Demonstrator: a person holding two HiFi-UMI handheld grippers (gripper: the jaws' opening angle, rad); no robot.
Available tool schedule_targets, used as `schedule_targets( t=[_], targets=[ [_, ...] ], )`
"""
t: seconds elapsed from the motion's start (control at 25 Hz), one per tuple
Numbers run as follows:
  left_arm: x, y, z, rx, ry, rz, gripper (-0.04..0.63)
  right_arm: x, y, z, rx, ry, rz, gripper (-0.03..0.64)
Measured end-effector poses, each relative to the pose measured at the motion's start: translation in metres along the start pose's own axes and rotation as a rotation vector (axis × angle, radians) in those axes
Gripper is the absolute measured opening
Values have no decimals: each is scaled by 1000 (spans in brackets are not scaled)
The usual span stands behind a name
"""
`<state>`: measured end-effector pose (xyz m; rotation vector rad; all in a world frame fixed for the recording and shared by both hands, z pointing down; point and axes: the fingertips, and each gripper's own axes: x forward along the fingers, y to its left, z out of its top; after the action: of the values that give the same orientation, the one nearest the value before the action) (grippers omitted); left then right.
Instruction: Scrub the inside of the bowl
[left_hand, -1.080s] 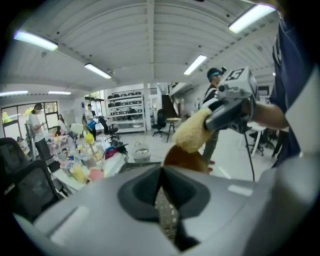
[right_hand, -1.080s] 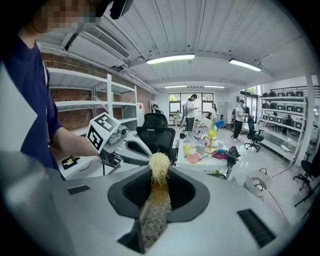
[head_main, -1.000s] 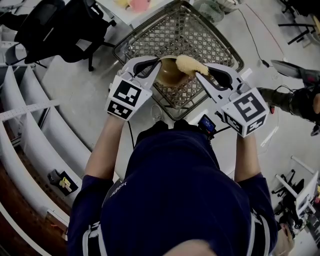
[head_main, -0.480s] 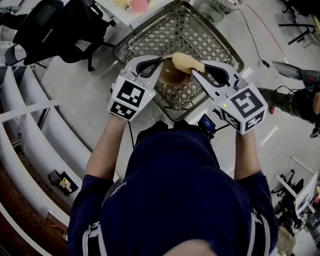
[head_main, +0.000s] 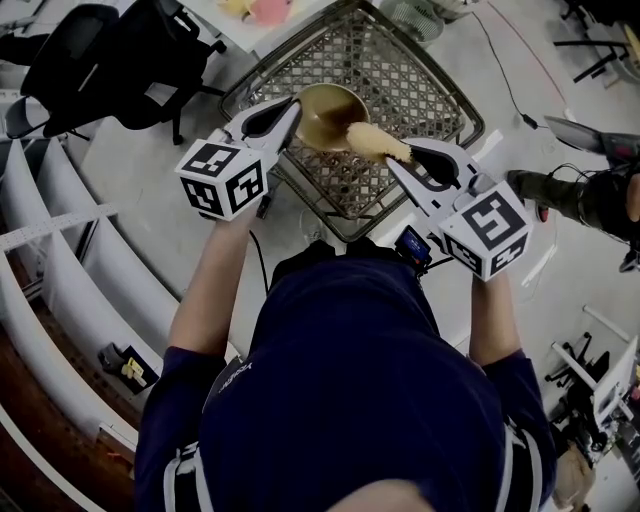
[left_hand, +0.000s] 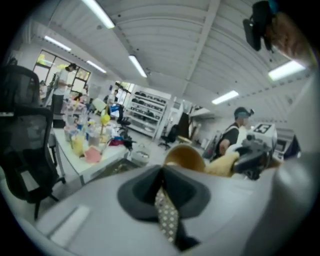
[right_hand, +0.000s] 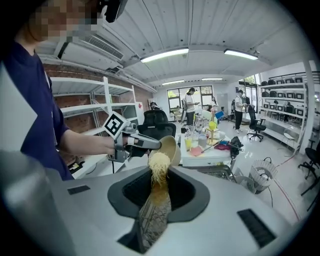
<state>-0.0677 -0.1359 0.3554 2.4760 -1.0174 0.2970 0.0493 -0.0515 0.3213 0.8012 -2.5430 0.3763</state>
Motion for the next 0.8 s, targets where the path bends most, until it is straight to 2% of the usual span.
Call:
schedule_targets(
  t=[0.32, 0.64, 0.8],
  targets=[
    [2, -2, 5, -155, -60, -41, 12, 16, 16, -11, 14, 22, 56, 69],
    [2, -14, 4, -241, -101, -76, 12, 42, 36, -9, -29, 25, 87, 69],
    [0, -13, 1, -360, -145, -108, 12, 53, 43, -3, -75, 19, 74, 69]
  ],
)
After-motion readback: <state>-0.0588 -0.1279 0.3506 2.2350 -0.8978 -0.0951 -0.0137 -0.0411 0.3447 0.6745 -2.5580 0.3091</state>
